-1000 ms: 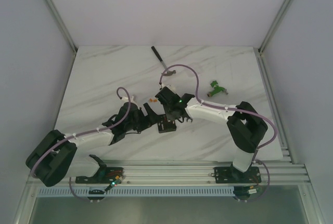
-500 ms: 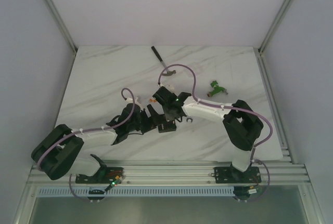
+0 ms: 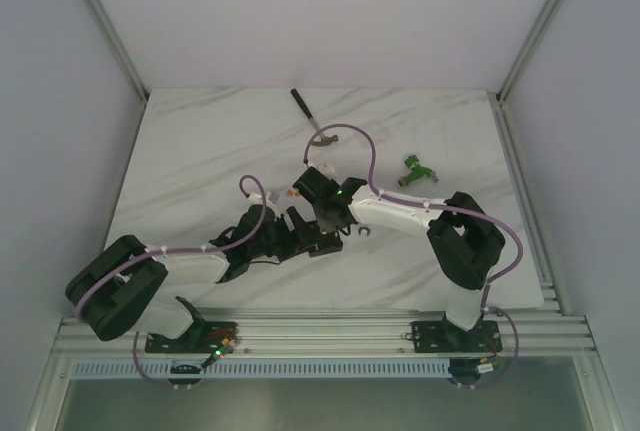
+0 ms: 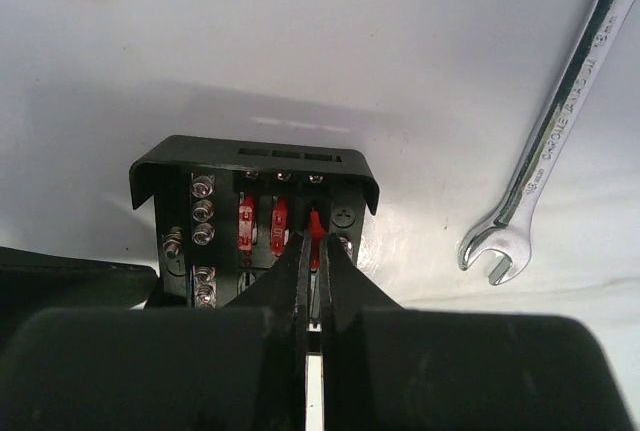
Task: Snap on the fuse box
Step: Install the fuse at the fuse box base.
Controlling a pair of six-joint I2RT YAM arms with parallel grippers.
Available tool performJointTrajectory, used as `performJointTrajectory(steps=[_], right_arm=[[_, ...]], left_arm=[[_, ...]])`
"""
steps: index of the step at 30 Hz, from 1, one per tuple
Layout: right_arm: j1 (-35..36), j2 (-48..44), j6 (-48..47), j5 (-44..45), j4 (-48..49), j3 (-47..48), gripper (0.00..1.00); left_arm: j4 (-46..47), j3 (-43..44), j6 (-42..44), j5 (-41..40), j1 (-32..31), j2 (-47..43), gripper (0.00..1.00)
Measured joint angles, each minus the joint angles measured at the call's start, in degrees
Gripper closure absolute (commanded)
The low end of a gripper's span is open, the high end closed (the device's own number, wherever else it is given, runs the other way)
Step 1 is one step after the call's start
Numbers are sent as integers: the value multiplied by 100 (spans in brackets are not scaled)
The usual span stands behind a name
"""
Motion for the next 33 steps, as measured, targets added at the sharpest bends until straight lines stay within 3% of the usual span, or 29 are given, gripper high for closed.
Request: performJointTrajectory(steps=[8,16,24,33], right_arm=[[0,20,-31,-31,26,24,82],[0,-79,-59,-125,197,-2,76],[0,-120,-63,-175,319,-87,78],[0,-203,-46,-109,367,-236,91]], left_arm=[[0,-37,-44,-111,-24,-87,19],[-155,-42,-39,-297,-24,-291,19],[-188,-42,-37,-313,-24,-291,19],[-216,-42,-39,-334,-24,-291,19]])
